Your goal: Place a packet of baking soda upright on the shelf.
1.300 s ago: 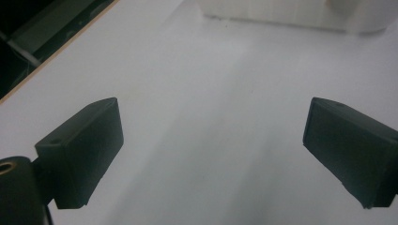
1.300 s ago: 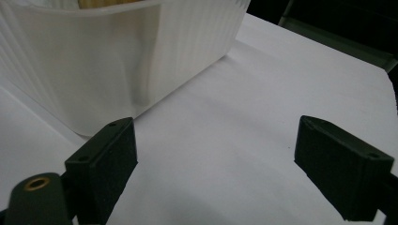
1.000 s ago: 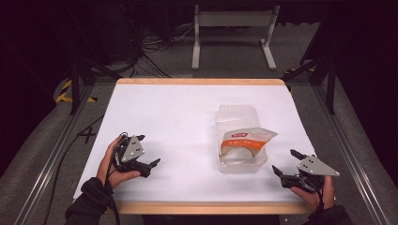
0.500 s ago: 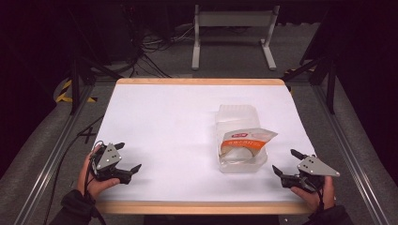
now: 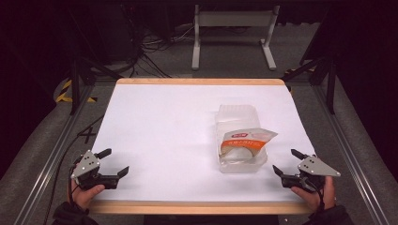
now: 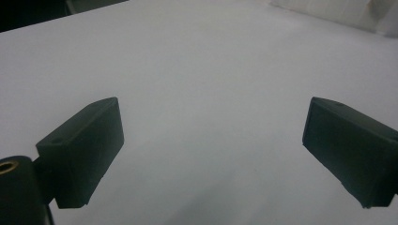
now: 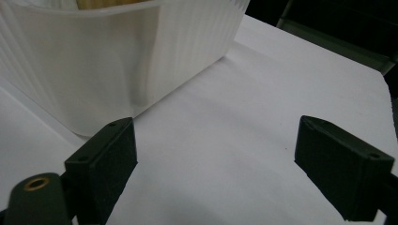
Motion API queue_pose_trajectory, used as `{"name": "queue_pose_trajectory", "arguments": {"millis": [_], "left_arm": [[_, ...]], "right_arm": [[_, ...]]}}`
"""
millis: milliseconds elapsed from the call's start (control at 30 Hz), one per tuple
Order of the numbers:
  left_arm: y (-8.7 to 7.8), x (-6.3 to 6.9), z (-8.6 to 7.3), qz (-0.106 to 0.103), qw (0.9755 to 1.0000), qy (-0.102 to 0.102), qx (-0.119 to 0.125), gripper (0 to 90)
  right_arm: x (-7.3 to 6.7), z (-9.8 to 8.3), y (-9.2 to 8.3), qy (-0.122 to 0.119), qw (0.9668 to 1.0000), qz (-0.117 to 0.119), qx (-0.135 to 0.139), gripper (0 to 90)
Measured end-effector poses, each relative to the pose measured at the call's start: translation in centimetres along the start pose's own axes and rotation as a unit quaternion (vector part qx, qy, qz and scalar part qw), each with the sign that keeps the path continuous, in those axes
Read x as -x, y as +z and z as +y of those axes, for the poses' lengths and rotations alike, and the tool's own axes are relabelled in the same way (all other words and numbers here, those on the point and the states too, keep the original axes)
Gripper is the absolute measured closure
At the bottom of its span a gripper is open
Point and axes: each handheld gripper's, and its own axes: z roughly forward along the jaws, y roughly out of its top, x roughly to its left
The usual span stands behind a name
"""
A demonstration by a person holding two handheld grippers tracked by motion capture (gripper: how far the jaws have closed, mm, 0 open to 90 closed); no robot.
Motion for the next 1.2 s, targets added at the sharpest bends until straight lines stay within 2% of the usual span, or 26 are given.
{"name": "queue_pose_trajectory", "arguments": {"millis": [233,400,567,700,900,1067,1200], "left_arm": [[-0.40,-0.32,-0.66,-0.006,0.9994,-0.028,0.017,6.3],[-0.46,-0.40,-0.61,-0.003,0.9994,-0.029,0.017,6.3],[-0.58,-0.34,-0.45,0.001,0.9997,-0.020,0.015,6.1],[-0.68,-0.32,-0.37,0.001,0.9994,-0.026,0.020,6.1],[-0.49,-0.01,-0.14,0.003,0.9998,-0.015,0.010,6.1],[-0.33,0.21,-0.07,0.001,0.9999,-0.015,0.008,6.1],[-0.21,0.43,0.05,0.003,1.0000,-0.008,0.001,6.0]], "right_arm": [[0.07,-0.01,-0.01,0.001,1.0000,-0.002,0.001,13.8],[0.17,-0.04,-0.01,0.002,1.0000,-0.002,0.002,13.8],[0.23,-0.05,-0.01,0.003,1.0000,-0.002,0.003,13.8],[0.18,-0.02,-0.01,0.002,1.0000,-0.002,0.003,13.8],[0.29,-0.07,-0.03,0.006,1.0000,-0.002,0.004,13.8],[0.28,-0.08,-0.07,0.007,1.0000,-0.001,0.004,13.8],[0.26,-0.07,-0.10,0.007,1.0000,0.000,0.005,13.7]]}}
